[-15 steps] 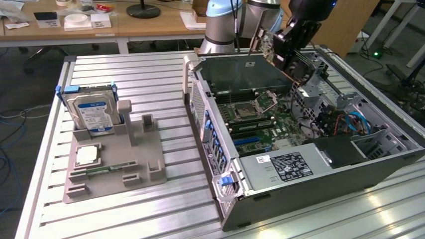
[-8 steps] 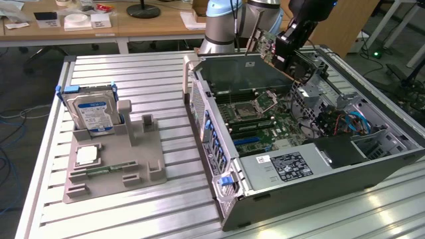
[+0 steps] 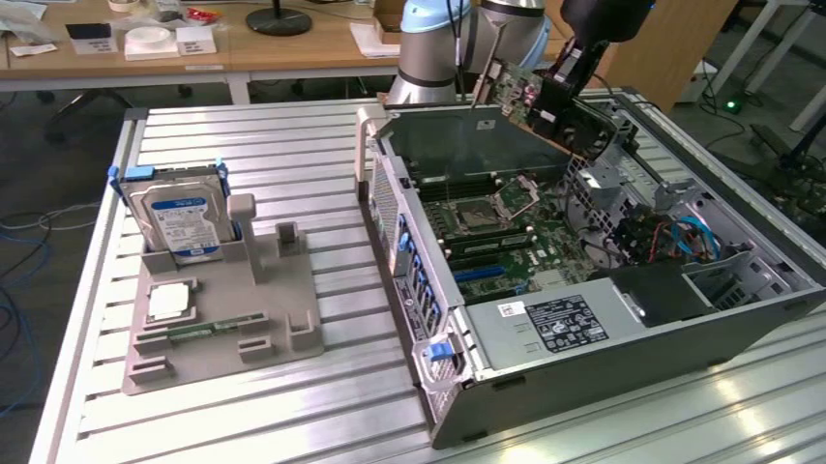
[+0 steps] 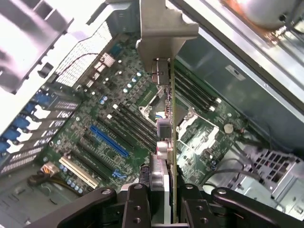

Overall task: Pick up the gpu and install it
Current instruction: 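Insert the gpu into the slot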

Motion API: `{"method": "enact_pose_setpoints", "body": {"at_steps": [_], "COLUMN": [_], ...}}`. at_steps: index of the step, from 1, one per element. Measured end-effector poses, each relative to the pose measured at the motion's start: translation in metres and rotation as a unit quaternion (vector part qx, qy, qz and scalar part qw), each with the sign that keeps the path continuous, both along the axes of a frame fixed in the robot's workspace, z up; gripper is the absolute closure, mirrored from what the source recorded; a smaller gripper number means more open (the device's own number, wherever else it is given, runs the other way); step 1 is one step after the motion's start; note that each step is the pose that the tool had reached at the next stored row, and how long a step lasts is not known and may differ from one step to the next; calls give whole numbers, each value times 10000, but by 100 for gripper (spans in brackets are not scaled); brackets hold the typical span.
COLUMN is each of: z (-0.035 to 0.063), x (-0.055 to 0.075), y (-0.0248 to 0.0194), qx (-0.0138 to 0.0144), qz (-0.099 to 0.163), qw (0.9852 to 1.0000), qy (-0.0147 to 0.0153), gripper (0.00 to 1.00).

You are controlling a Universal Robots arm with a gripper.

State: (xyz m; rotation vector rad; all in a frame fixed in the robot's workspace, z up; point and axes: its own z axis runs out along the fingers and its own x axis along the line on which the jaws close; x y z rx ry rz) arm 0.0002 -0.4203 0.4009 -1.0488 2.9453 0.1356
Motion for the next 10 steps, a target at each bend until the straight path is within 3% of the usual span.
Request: {"method": "enact_pose_setpoints", "body": {"at_steps": [2,5,7,8,10], "z": [-6,-9,-17,-23,-39], "x": [0,1,2,1,1], "y": [0,0,1,3,9], "qx": [-8,-49,-137,-165,-184], "qz": [151,265,267,266,276], "qw": [9999,9996,9995,9995,9994], "qy": [-1,0,-6,-21,-64], "gripper": [72,72,72,72,72]}}
